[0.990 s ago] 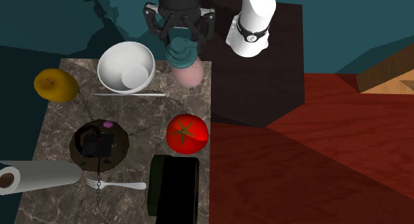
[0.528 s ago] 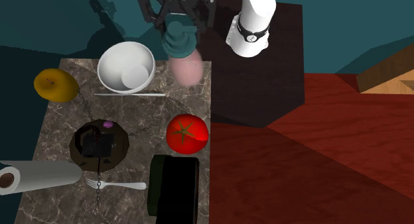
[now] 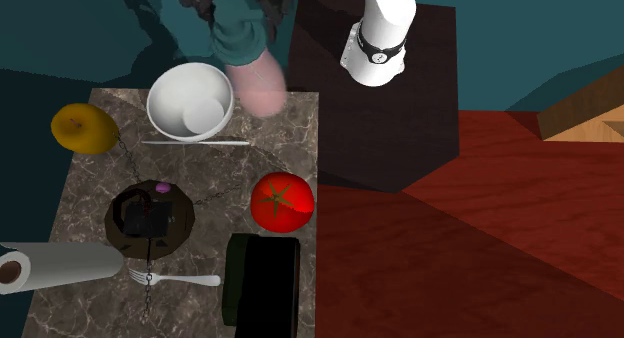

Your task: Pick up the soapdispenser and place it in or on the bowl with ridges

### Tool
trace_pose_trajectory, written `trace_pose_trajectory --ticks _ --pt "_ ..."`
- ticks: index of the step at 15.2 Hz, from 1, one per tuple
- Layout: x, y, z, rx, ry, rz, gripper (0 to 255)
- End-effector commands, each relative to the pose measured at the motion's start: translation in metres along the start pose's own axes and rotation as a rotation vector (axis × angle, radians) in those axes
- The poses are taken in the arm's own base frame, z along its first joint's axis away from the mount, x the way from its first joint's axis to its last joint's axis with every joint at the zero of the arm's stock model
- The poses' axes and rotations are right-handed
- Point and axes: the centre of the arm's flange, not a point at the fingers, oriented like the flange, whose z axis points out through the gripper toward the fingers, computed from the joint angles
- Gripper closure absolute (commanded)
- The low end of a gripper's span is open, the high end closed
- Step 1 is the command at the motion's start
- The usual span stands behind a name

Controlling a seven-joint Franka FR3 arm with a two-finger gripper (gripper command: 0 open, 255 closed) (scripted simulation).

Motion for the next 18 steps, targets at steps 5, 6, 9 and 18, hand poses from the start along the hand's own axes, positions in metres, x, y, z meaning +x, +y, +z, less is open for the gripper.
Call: trace_pose_trajectory --ticks 5,6,9,18 --pt "-0.015 0.075 -0.02 -0.001 0.0 0.0 255" --pt "-0.017 0.088 -0.023 -0.001 0.0 0.0 255" --pt "-0.025 0.125 -0.033 -0.001 0.0 0.0 255" --pt "-0.041 0.186 -0.029 -0.001 0.0 0.0 255"
